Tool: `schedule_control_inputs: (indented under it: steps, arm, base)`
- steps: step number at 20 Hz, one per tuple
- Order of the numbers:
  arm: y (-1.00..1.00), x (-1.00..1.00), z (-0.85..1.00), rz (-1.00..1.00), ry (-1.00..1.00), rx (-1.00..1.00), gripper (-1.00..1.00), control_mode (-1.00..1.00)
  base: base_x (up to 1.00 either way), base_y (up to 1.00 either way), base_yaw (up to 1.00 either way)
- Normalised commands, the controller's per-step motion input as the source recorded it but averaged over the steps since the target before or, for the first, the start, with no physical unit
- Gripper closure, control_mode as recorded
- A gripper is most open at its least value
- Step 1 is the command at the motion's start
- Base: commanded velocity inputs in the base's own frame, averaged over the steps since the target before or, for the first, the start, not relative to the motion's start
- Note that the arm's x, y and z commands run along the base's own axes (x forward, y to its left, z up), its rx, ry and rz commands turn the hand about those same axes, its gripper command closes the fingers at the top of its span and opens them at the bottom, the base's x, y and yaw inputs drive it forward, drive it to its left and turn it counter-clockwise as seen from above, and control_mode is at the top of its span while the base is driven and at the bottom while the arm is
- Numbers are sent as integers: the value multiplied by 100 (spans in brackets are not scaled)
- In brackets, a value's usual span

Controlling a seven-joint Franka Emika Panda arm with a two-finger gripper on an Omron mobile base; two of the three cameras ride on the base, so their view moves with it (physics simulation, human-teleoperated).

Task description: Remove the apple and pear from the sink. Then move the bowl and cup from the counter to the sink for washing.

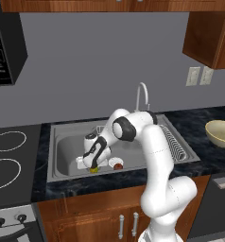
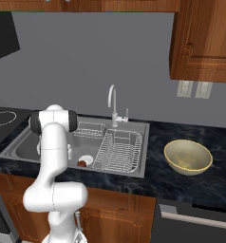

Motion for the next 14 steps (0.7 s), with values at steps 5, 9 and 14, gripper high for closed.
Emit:
schedule_control_inputs:
  steps: [5,9,14]
  arm:
    - [1,-10,9,0,0,1,100,-100]
    - [0,-21,30,0,0,0,100,-100]
    - [0,-19,39,0,0,0,100,-100]
  base:
    - [0,0,0]
    - [0,0,0]
    - [0,0,0]
